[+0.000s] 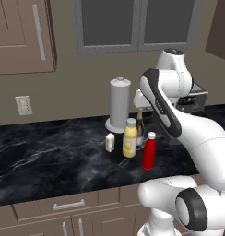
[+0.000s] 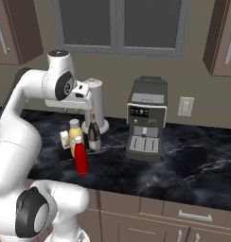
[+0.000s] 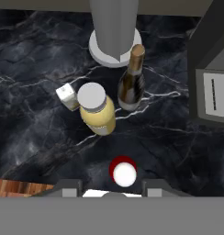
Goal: Move the drinks to the dining counter.
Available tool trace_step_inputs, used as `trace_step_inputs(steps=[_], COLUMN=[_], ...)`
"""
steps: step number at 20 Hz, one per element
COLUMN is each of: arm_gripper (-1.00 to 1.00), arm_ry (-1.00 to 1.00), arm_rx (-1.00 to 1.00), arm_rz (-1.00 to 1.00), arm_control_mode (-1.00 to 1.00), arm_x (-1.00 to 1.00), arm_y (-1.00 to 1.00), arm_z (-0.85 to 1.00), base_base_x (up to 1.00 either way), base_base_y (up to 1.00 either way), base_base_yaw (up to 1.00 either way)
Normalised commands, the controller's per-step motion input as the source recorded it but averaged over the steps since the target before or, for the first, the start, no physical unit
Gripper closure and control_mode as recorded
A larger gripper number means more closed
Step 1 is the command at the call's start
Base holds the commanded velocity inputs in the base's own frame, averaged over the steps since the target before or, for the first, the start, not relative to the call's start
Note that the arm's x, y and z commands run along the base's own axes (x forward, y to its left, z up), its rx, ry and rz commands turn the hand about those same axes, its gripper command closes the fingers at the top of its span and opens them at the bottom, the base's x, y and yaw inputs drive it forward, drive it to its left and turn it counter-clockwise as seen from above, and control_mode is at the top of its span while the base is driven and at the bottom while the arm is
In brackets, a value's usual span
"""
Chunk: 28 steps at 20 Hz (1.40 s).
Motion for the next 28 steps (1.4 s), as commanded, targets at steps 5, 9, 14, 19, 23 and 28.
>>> trace_step_inputs(steps=[5, 9, 14, 19, 23, 28], arm_gripper=[-1.0, -1.0, -1.0, -1.0, -1.0, -1.0], arm_ry=[-0.03, -0.04, -0.04, 0.01, 0.06, 0.11], arm_rx=[0.0, 0.0, -0.01, 0.0, 0.0, 0.0], arm_rz=[0.0, -0.01, -0.01, 0.0, 0.0, 0.0], arm_control_mode=[-1.0, -1.0, -1.0, -1.0, -1.0, -1.0], arm_x=[-0.28, -0.46, -0.48, -0.18, 0.0, 0.0], arm_y=[0.0, 0.0, 0.0, 0.0, -0.01, -0.04], arm_z=[0.0, -0.02, -0.04, -0.07, -0.11, -0.05], base_base_x=[0.0, 0.0, 0.0, 0.0, 0.0, 0.0], base_base_y=[0.0, 0.0, 0.0, 0.0, 0.0, 0.0], base_base_yaw=[0.0, 0.0, 0.0, 0.0, 0.0, 0.0])
